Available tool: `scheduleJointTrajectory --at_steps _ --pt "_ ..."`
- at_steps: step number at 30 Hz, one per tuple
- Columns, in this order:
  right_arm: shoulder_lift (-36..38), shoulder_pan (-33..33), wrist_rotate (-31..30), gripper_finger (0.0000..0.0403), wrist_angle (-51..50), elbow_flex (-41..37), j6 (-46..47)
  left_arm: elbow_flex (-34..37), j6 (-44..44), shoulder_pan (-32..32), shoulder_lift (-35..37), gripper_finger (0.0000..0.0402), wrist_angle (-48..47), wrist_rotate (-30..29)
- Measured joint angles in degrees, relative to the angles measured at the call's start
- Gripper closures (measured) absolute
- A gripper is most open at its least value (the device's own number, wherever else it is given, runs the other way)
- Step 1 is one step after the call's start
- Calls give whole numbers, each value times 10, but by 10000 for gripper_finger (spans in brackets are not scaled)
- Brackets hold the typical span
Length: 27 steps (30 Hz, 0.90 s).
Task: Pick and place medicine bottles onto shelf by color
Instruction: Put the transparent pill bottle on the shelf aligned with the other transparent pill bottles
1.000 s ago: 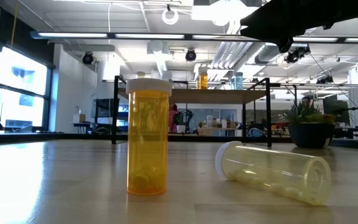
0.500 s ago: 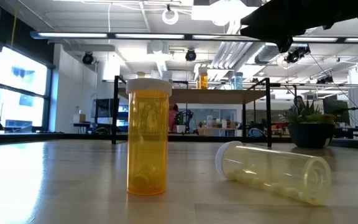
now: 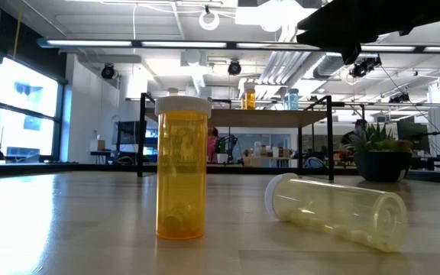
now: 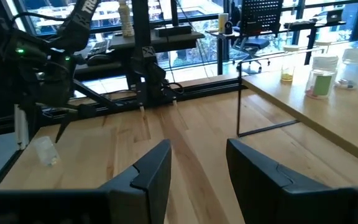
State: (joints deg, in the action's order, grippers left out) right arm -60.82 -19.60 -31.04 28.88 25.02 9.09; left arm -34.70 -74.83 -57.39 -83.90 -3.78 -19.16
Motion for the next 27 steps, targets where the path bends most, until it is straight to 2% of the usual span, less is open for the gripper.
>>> scheduleJointTrajectory --at_steps 8,16,27 --pt "0 -23 0 256 0 0 1 0 28 -1 5 179 0 -1" --pt "0 -27 -5 256 10 0 0 0 61 0 60 179 -55 17" --pt "0 -26 -7 256 22 0 0 0 168 12 164 179 -87 -38"
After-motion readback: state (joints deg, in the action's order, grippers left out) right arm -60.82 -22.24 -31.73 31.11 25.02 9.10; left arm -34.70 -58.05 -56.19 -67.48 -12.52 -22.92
